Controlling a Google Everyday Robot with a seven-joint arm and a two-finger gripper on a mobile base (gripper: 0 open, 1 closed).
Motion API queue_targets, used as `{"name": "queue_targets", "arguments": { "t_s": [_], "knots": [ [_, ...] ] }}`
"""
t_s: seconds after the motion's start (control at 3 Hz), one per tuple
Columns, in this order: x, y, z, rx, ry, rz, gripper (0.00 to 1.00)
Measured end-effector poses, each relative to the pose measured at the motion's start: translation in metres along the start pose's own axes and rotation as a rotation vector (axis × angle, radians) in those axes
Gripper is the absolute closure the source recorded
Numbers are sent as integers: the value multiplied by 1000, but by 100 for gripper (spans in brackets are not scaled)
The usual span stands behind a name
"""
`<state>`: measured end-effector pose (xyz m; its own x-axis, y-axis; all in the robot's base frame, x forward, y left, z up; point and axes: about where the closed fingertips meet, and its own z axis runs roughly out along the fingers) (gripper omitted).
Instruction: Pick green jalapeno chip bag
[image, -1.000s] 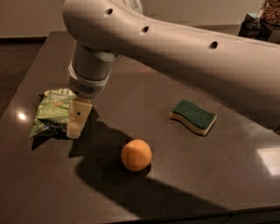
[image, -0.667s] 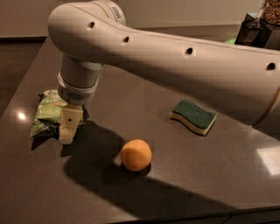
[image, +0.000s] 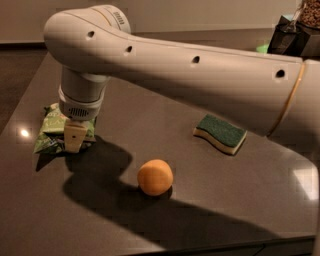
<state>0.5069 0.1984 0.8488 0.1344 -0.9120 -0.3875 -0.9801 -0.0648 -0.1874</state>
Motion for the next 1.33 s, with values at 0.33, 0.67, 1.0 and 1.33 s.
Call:
{"name": "queue_targets", "arguments": {
  "t_s": [0.33, 0.67, 1.0, 1.33],
  "knots": [
    [2, -6, -4, -2, -1, 1, 62],
    [10, -18, -24, -4, -34, 16, 85],
    [25, -34, -58, 11, -82, 36, 100],
    [38, -51, -96, 42, -135, 43, 100]
  ]
}}
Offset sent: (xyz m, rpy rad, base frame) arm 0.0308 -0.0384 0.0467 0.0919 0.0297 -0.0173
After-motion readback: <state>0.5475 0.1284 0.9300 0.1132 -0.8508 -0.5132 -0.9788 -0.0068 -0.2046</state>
